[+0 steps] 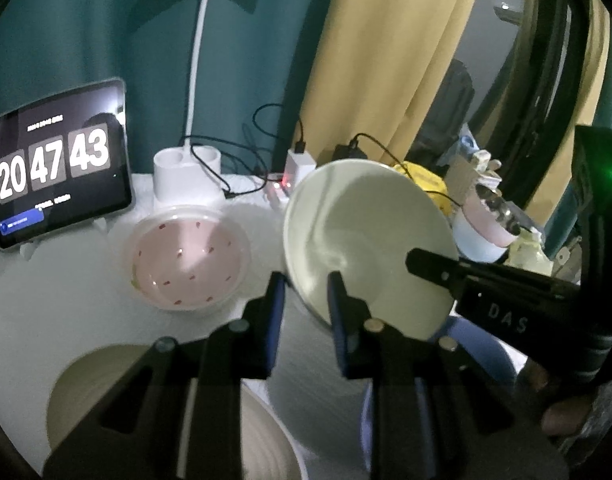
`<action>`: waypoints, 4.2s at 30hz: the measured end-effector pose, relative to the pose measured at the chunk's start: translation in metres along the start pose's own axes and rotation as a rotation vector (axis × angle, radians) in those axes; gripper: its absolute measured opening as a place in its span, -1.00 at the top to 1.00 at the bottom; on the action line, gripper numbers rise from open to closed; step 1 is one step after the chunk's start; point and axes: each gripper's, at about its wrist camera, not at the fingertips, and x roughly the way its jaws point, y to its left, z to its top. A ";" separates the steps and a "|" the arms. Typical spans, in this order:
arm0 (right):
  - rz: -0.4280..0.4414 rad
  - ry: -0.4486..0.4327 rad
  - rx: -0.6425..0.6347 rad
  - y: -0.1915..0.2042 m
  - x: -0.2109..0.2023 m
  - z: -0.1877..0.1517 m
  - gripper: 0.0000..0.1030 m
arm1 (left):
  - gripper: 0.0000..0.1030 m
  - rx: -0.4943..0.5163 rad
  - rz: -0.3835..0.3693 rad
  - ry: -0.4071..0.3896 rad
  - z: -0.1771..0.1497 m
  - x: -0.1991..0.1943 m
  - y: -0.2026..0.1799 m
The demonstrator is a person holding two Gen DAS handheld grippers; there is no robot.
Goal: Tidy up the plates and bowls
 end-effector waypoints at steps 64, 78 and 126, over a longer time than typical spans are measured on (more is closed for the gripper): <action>-0.022 0.016 0.101 -0.036 -0.077 -0.104 0.67 | 0.57 0.151 -0.005 0.092 -0.083 -0.047 -0.077; -0.029 0.047 0.097 -0.042 -0.068 -0.113 0.66 | 0.56 0.174 0.023 0.132 -0.092 -0.035 -0.079; -0.063 -0.029 -0.012 0.013 -0.084 -0.069 0.53 | 0.47 0.106 0.036 -0.002 -0.057 -0.072 -0.027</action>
